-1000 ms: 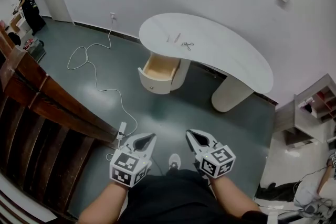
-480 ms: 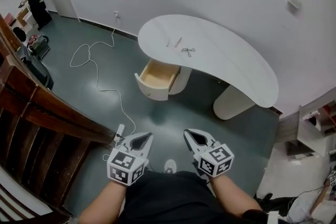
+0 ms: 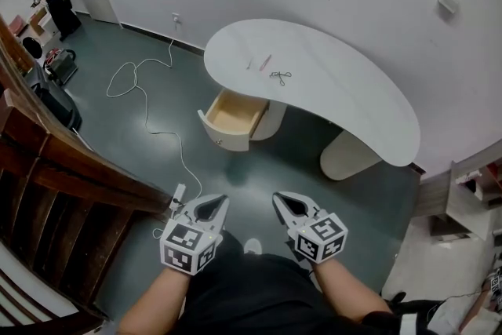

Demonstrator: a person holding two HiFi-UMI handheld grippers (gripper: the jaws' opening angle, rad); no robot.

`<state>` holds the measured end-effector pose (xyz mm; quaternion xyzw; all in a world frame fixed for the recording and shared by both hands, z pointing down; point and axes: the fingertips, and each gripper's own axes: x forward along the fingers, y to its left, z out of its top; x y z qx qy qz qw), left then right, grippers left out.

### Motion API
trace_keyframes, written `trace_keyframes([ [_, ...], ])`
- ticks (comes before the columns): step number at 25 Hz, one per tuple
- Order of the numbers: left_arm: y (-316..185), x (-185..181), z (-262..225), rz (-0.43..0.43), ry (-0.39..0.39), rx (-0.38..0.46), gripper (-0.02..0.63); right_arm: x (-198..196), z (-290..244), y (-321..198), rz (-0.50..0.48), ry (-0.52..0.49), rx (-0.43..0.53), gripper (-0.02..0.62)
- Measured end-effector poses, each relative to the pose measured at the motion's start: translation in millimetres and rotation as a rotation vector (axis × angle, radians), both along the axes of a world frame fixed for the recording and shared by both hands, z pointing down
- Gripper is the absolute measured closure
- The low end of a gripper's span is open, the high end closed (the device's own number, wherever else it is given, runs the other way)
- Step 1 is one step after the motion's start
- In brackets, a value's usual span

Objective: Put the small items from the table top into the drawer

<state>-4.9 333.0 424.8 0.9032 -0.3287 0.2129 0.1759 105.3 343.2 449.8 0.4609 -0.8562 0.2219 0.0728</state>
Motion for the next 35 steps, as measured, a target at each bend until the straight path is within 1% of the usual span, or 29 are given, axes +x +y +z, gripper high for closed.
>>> trace_keyframes([
  [6,-23.8,6.7,-1.3,0.002,0.011,0.013,0.592,6.6,9.3,-12.8,-0.004,0.012,-0.009,0.588],
  [11,-39.9,6.5,12.4,0.021,-0.002,-0.008,0.592,6.8,16.3,-31.8,0.007,0.012,-0.019,0.588],
  [17,-75.7,9.5,11.9,0.024,0.015,0.002,0.592,9.8,24.2,-58.7,0.004,0.04,-0.036,0.588],
  [21,-99.8,4.3,18.7,0.028,0.006,-0.012,0.592,6.3,22.0,-89.8,0.005,0.043,-0.033,0.588],
  [26,-149.8,-2.9,24.0,0.028,0.004,-0.038,0.592,1.0,17.5,-138.5,0.016,0.052,-0.039,0.588],
  [31,-205.2,2.1,18.0,0.075,0.006,-0.037,0.592,-1.2,12.8,-188.7,0.046,0.062,-0.05,0.588],
  [35,-248.8,-0.7,15.3,0.111,0.001,-0.029,0.592,-6.8,14.1,-229.3,0.075,0.064,-0.069,0.588],
])
